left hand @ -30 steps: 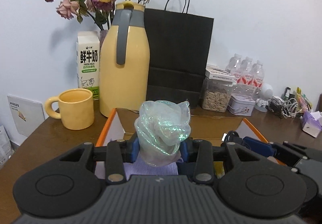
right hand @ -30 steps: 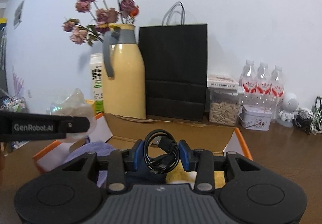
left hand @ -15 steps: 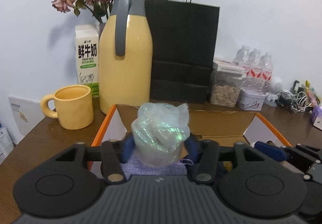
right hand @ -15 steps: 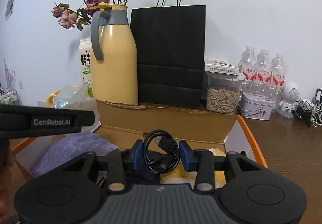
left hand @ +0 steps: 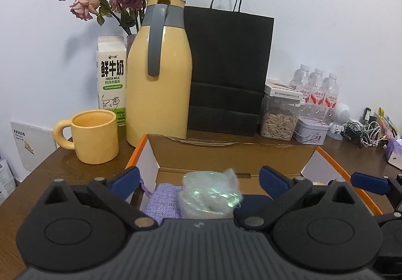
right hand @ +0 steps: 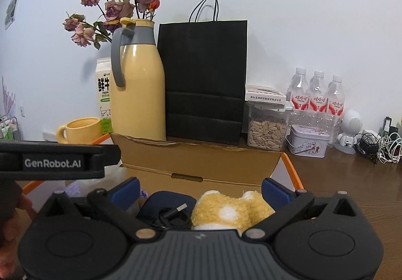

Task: Organize objects
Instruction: 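Carry the bag bundle and black cable into the cardboard box and release both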

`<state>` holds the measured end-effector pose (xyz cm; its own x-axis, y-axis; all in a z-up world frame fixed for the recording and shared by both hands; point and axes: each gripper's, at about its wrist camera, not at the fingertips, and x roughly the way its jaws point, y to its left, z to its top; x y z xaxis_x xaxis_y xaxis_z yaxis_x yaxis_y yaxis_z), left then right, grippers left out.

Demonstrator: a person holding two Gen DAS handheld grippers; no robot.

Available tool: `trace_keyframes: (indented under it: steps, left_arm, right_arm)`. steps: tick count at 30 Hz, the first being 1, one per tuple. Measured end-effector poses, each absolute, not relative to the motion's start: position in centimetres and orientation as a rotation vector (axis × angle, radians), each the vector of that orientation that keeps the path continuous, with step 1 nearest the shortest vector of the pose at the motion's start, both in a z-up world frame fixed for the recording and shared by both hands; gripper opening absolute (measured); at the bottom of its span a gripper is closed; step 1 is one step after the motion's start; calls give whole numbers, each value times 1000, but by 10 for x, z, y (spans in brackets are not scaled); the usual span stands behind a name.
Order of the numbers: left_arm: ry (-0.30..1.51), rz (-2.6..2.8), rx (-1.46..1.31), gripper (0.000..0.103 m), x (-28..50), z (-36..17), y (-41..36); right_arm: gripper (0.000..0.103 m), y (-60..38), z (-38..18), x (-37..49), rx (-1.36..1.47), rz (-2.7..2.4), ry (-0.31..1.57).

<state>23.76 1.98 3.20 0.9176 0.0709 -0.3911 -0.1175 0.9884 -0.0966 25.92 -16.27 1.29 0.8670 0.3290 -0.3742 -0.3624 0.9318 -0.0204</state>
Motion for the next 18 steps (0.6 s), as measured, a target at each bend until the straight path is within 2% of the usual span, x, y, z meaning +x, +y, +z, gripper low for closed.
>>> trace_keyframes:
  steps: [18]
  left_arm:
    - [328,71,-84,103,194,54,13]
  right_arm:
    - [103,-182,31,232,-75,386,337]
